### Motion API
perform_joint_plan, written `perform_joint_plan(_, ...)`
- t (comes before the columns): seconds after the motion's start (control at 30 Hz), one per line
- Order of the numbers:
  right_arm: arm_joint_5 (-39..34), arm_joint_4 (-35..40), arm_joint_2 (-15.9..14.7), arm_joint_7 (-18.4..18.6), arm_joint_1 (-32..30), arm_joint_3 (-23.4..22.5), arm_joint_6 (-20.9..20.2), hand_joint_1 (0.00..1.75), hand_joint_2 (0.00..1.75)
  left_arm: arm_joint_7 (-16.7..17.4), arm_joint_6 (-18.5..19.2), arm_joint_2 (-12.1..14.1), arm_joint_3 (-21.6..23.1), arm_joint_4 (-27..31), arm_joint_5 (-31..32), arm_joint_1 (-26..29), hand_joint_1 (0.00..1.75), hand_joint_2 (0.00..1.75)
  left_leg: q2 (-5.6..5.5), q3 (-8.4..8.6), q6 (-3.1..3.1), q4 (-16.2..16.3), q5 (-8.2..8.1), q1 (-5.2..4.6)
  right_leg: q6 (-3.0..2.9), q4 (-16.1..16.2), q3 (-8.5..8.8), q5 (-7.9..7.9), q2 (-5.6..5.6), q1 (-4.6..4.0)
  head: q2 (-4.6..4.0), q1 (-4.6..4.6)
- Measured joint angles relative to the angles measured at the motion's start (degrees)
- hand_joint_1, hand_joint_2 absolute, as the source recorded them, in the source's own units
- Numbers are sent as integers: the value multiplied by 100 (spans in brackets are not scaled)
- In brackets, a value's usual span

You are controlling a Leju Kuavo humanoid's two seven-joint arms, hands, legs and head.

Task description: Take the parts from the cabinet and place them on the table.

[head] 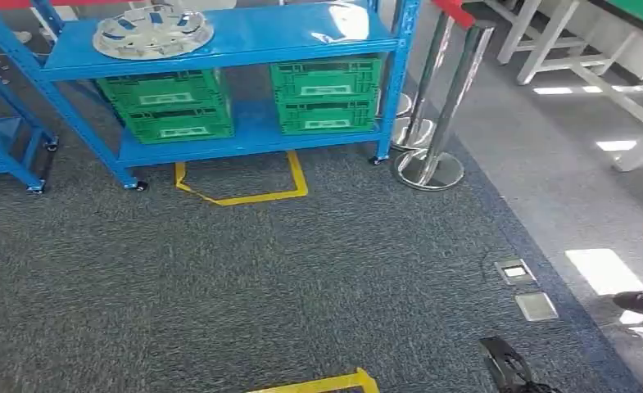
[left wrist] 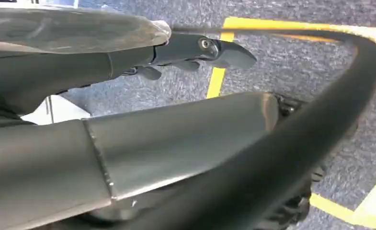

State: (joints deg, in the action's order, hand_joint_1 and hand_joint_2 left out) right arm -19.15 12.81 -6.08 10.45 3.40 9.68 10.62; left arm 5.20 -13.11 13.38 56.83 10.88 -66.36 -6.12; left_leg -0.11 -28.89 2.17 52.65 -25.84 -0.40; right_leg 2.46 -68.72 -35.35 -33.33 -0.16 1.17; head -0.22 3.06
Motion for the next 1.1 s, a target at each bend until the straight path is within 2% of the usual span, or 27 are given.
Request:
perform_joint_plan(0.03, 0, -11, 0, -18, -8, 7, 0, 0, 0, 0, 0, -11, 2, 0, -2, 2, 0, 0, -4, 3, -13, 4, -12, 10, 47, -334, -182, -125, -1, 14, 0, -2)
perform_joint_plan(0.07, 2, -20, 2, -15, -16, 15, 0, 0, 0, 2, 0, -20, 7, 0, -4, 6, 0, 0, -14, 23, -35, 6, -26, 26, 82, -403, -243, -103, -1, 38, 0, 7)
perform_joint_plan(0.1, 11, -31, 2, -22, -28, 24, 0, 0, 0, 6, 0, -33, 9, 0, -7, 15, 0, 0, -26, 53, -67, 9, -47, 49, 109, -218, -172, 46, -3, 62, 0, 13)
perform_joint_plan(0.17, 13, -39, 0, -33, -27, 39, 0, 0, 0, 17, 0, -48, 13, 0, -7, 23, 0, 0, -41, 135, -165, 43, -121, 129, 198, 723, 247, 617, -3, 123, 0, 20)
perform_joint_plan(0.2, 15, -48, 9, -35, -26, 48, 0, 0, 0, 20, 0, -30, 15, -2, -7, 23, 0, 0, -41, 151, -242, 68, -174, 125, 262, 1159, 434, 762, 31, 165, 0, 46)
perform_joint_plan(0.23, 15, -68, 40, -33, -28, 55, 0, 0, 0, 20, -2, -6, 17, -2, -7, 1, 0, 0, -42, 158, -277, 115, -191, 131, 235, 1241, 393, 514, 58, 101, 0, 90)
perform_joint_plan(0.27, 17, -70, 37, -37, -7, 55, 0, 0, 0, 20, -2, -4, 22, -4, -7, -16, 0, 0, -58, 111, -313, 134, -211, 105, 45, 1216, 414, 475, 44, 109, 0, 92)
perform_joint_plan(0.3, 17, -74, 39, -44, -21, 57, 2, 0, 0, 22, -7, -4, 28, -4, -7, -15, 0, 0, -52, 113, -338, 160, -226, 100, -31, 1202, 443, 590, 59, 105, 0, 39)
perform_joint_plan(0.33, 17, -83, 46, -37, -29, 61, 0, 0, 0, 22, -7, -2, 33, -4, -7, -8, 0, 0, -57, 151, -373, 150, -248, 103, -88, 1181, 408, 547, 38, 95, 0, 4)
perform_joint_plan(0.4, 17, -92, 48, -42, -39, 70, 2, 0, 0, 22, -7, -2, 37, -4, -7, -7, 0, 0, -32, 139, -421, 280, -287, 132, -149, 1194, 549, 539, 54, 96, 0, -20)
perform_joint_plan(0.43, 17, -94, 48, -50, -32, 72, 13, 0, 0, 15, -7, -2, 39, -2, -7, -20, 0, 0, -22, -60, -429, 621, -383, 130, -167, 1199, 572, 528, 52, 89, 0, -68)
perform_joint_plan(0.5, 2, -96, 48, -52, -14, 85, 26, 0, 0, 13, -7, -4, 39, -2, -9, -29, 0, 0, -21, -660, -437, 1548, -703, 127, -223, 1212, 601, 489, 49, 52, 0, -77)
perform_joint_plan(0.53, -4, -101, 48, -52, -13, 94, 28, 0, 0, 13, -7, -11, 42, -2, -13, -26, 0, 0, -21, -956, -422, 1940, -841, 127, -249, 1213, 624, 457, 48, 27, 0, -77)
perform_joint_plan(0.57, -6, -105, 48, -52, -15, 103, 28, 0, 0, 15, -7, -18, 44, -2, -20, -16, 0, 0, -22, -1159, -393, 2109, -841, 112, -272, 1214, 663, 419, 54, -7, 0, -81)
perform_joint_plan(0.6, -9, -109, 48, -52, -19, 107, 31, 0, 0, 13, -9, -22, 44, -2, -20, 2, 0, 0, -22, -1203, -332, 1988, -670, 72, -286, 1218, 719, 382, 62, -37, 0, -83)
perform_joint_plan(0.63, -9, -109, 48, -52, -20, 111, 33, 0, 0, 13, -9, -22, 44, -2, -20, 6, 0, 0, -25, -1140, -247, 1665, -392, 37, -292, 1227, 784, 340, 68, -75, 0, -88)
perform_joint_plan(0.7, -9, -111, 48, -52, -14, 116, 37, 0, 0, 4, -9, -7, 44, -2, -22, 5, 0, 0, -24, -828, -18, 708, 297, -95, -301, 1274, 933, 265, 65, -133, 0, -94)
perform_joint_plan(0.73, -9, -111, 87, -52, -10, 122, 37, 0, 0, 0, -13, 44, 46, -4, -22, 7, 0, 0, -23, -751, 111, 477, 335, -165, -300, 1305, 979, 236, 71, -141, 0, -64)
perform_joint_plan(0.77, -11, -111, 101, -50, 2, 127, 37, 0, 0, 0, -11, 42, 48, -4, -22, -3, 0, 0, -32, -747, 132, 517, 18, -176, -281, 1348, 996, 201, 97, -139, 0, -55)
perform_joint_plan(0.8, -18, -114, 101, -50, 20, 129, 44, 0, 0, -2, -11, 37, 48, -2, -22, -21, 0, 0, -40, -630, 163, 341, 72, -199, -243, 1384, 961, 170, 66, -122, 0, -86)
perform_joint_plan(0.83, -24, -116, 101, -39, 26, 131, 44, 0, 0, -2, -13, 44, 48, -4, -22, -6, 0, 0, -47, -577, 192, 238, 182, -198, -228, 1293, 1101, 259, 53, -130, 0, -63)
perform_joint_plan(0.87, -31, -116, 101, -42, 16, 133, 46, 0, 0, -2, -13, 44, 48, -2, -22, 14, 0, 0, -38, -453, 194, 178, 179, -172, -195, 1318, 1182, 282, 54, -145, 0, -61)
perform_joint_plan(0.9, -35, -118, 103, -35, 16, 140, 44, 0, 0, -2, -13, 31, 50, -2, -22, 28, 0, 0, -15, -290, 134, 71, 225, -112, -191, 1277, 1176, 176, 51, -133, 0, -77)
perform_joint_plan(0.93, -33, -118, 107, -42, 14, 144, 42, 0, 0, -4, -15, 33, 48, -4, -22, 20, 0, 0, -7, -202, 136, 48, 202, -115, -147, 1114, 1171, 71, 49, -128, -2, -72)
perform_joint_plan(1.03, -33, -135, 94, -39, 40, 142, 63, 0, 0, -4, -7, 2, 48, -2, -22, -12, 0, 0, -16, -124, 123, 49, 102, -111, -9, 7, 461, -450, 50, -54, 0, -55)
perform_joint_plan(1.07, -39, -140, 94, -35, 37, 142, 68, 0, 0, -4, -4, -4, 48, -2, -22, -7, 0, 0, -25, -88, 100, 59, 60, -93, 31, -197, 272, -501, 48, -32, 0, -35)
perform_joint_plan(1.1, -55, -142, 94, -28, 24, 144, 68, 0, 0, -4, -4, -15, 48, -2, -22, 0, 0, 0, -32, -35, 73, 64, 13, -74, 64, -138, 214, -358, 46, 0, 0, -22)
